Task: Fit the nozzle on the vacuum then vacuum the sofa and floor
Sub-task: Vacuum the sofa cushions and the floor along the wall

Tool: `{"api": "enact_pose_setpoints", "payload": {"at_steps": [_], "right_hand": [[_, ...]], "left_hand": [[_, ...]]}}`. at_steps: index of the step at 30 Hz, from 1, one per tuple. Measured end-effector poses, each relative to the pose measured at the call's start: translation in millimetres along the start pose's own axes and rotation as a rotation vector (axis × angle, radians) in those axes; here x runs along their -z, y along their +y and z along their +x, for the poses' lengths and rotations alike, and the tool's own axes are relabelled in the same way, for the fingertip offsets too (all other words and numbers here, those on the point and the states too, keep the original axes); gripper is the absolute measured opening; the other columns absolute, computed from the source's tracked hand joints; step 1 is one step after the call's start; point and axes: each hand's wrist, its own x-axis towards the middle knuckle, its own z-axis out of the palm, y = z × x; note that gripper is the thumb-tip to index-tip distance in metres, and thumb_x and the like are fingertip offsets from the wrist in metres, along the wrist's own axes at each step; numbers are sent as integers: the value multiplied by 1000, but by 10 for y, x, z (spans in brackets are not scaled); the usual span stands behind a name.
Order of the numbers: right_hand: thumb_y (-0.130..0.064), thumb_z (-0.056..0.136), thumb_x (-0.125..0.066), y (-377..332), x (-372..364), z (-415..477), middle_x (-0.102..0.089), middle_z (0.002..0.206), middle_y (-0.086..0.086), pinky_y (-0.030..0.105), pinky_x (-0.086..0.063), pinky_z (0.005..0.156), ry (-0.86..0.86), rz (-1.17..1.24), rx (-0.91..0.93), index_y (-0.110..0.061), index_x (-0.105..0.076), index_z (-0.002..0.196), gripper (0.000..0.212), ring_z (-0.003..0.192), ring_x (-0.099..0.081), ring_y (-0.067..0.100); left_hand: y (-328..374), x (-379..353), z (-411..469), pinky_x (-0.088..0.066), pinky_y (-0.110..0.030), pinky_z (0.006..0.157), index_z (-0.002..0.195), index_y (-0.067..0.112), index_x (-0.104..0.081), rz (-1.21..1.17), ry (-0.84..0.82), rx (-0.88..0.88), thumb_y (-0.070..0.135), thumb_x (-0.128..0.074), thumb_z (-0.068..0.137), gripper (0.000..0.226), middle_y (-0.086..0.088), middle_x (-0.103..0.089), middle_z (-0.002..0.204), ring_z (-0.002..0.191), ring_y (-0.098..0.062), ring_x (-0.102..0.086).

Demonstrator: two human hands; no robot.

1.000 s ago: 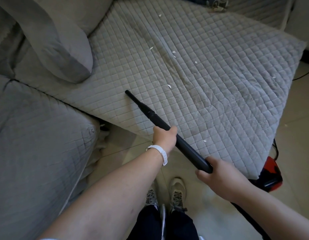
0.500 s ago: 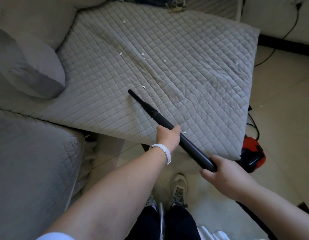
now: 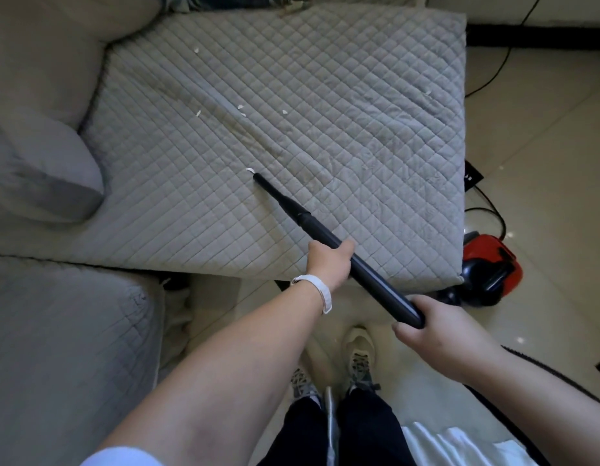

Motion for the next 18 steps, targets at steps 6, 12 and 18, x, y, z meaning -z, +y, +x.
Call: {"api": "enact_pose_setpoints", "payload": {"at_steps": [6,12,18], "right_hand": [[-44,86,-62,-41,-42,96,-63,69,-3,32,-48,53,-7,2,-1,-29,-52,85,18,61,-63,15],[-45,86,-61,-58,-35,184,-63,70,-2,33,-49,53,-20,12,-5,-28,-51,83,21,61,-63,16],[-45,87,-61,-84,27,283,-64,69,-2,35,-52,56,-38,22,-3,-26,-52,84,21,61,-63,16]], "left_hand": [[96,57,19,-60,-51,83,109,9,-51,34,17,13,51,-68,61,66,-11,-67,103,91,-30,-69],[147,87,60,-61,-49,82,110,10,-49,31,24,15,39,-69,75,50,-11,-65,106,92,-28,-68],[173,83,156,-64,-46,73,114,9,-48,1,36,20,34,-68,82,46,-12,-65,108,91,-28,-69]]}}
